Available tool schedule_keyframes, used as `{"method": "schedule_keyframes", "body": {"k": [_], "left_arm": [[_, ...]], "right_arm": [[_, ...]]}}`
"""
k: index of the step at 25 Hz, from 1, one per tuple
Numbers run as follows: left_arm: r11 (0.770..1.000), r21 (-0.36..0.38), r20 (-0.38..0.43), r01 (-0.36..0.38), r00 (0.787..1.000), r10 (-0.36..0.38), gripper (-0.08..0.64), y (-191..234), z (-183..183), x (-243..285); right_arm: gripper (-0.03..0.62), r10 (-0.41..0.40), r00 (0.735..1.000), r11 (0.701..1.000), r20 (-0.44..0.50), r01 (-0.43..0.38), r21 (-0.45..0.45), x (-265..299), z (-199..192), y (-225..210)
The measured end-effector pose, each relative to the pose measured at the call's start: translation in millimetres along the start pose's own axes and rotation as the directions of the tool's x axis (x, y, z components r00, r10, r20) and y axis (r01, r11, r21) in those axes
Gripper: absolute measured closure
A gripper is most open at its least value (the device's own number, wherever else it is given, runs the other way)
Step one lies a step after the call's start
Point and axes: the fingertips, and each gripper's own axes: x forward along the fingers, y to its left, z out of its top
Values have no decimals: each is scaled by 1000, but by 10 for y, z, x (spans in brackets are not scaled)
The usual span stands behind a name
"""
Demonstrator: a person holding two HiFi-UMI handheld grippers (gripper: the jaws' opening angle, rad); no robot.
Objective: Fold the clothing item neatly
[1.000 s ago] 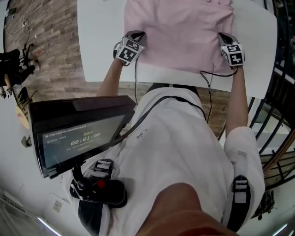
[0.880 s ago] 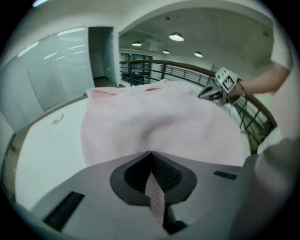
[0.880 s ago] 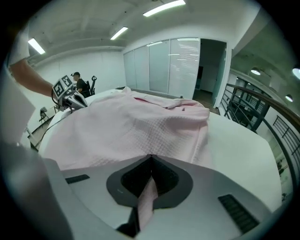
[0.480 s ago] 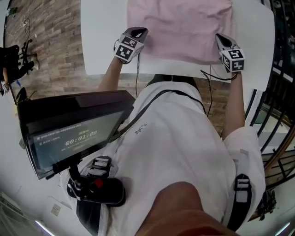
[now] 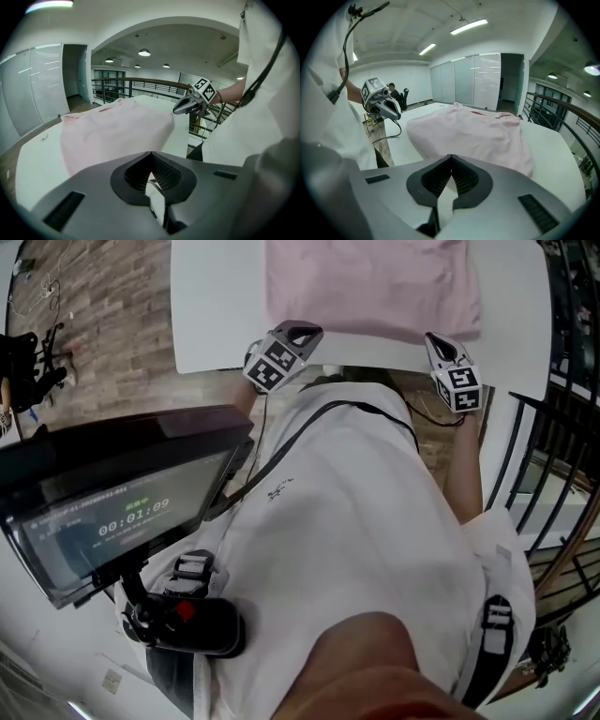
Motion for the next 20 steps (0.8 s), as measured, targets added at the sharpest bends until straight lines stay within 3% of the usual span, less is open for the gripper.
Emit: {"method": "schedule_keyframes", "body": {"k": [3,11,17,20], "left_arm": [[999,-47,9,-26,1000,26,558,208,-193,-12],[977,-171,88,-131,985,148,558,306,-146,-70],[921,-342,86,-185,970,227,558,572,-406,-243],[901,-382,58,-205,968,245,558,354,-483,-210]], "right_arm": [[591,-1,1000,1000,-5,1,3,174,37,107],[591,-23,999,1000,46,24,-17,41,73,142],[591,7,999,999,49,-5,-32,270,207,309],[591,27,998,1000,61,-26,-17,135,100,282]]}}
